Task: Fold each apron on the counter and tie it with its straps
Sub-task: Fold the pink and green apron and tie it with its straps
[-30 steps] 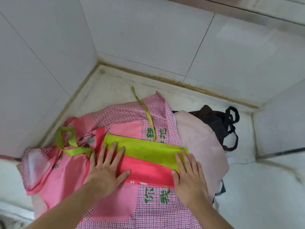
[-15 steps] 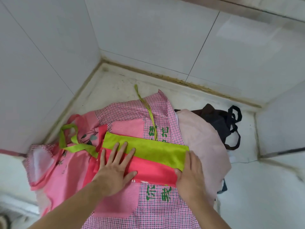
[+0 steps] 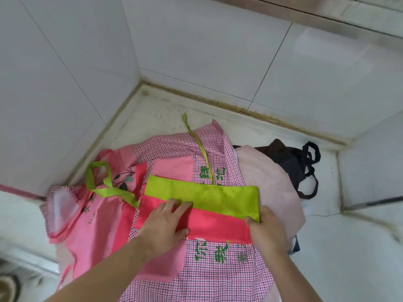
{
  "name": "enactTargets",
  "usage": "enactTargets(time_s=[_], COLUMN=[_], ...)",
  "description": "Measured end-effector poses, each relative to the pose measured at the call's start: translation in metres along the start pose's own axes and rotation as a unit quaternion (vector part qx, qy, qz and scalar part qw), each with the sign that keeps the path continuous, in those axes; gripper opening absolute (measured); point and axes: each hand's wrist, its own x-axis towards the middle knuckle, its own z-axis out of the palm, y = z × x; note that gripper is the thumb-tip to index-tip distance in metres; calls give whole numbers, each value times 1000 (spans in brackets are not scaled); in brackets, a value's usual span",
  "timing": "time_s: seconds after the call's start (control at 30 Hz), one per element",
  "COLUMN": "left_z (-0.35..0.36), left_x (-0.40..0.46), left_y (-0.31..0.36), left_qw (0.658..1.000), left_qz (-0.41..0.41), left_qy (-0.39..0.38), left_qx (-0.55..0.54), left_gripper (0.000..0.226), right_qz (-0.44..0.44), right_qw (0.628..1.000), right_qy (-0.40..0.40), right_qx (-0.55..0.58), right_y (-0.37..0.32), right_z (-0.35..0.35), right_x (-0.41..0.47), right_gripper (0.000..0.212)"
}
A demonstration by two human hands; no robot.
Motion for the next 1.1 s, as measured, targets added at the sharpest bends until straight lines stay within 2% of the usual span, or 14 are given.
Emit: enactTargets(time_s=[0.1,0.2,0.27,0.47,0.6,0.7,0.73,0.8,0.83,0.9,1.0,1.1], left_z=[-6,-12,-15,-17,-16,-16,-16,-17,-17,-16,-11,-6], left_x=[2,4,6,7,8,9,10,12,12,14,16,16], left_y=[3,8,10,18,19,20,21,25,29,36,41,41], left_qw=[996,992,992,993,994,995,995,996,997,997,997,997], left_qz=[-32,-56,-61,-66,-64,-64,-61,-49,-39,-23,-20,-25], left_qy=[-21,-40,-50,-67,-66,-64,-64,-65,-67,-69,-60,-59], left_qx=[-86,-103,-98,-78,-65,-50,-44,-24,-6,30,54,53], left_gripper=[81,91,97,102,102,104,104,103,103,102,101,100], right_qz=[3,48,47,50,63,62,51,-31,-91,-174,-190,-162], right_qw=[998,992,993,998,998,995,991,976,971,975,978,976], right_qy=[24,28,40,22,26,16,31,83,104,60,-1,10], right_qx=[55,116,98,10,-5,-71,-119,-199,-197,-123,-81,-148], right_y=[15,32,40,41,39,38,38,29,17,-18,-66,-88], right_z=[-15,-20,-19,-11,-16,-12,-9,-3,1,12,34,48], right_x=[-2,-5,-8,0,7,4,4,7,10,20,44,61], right_gripper=[13,8,4,15,16,20,26,38,39,27,22,21])
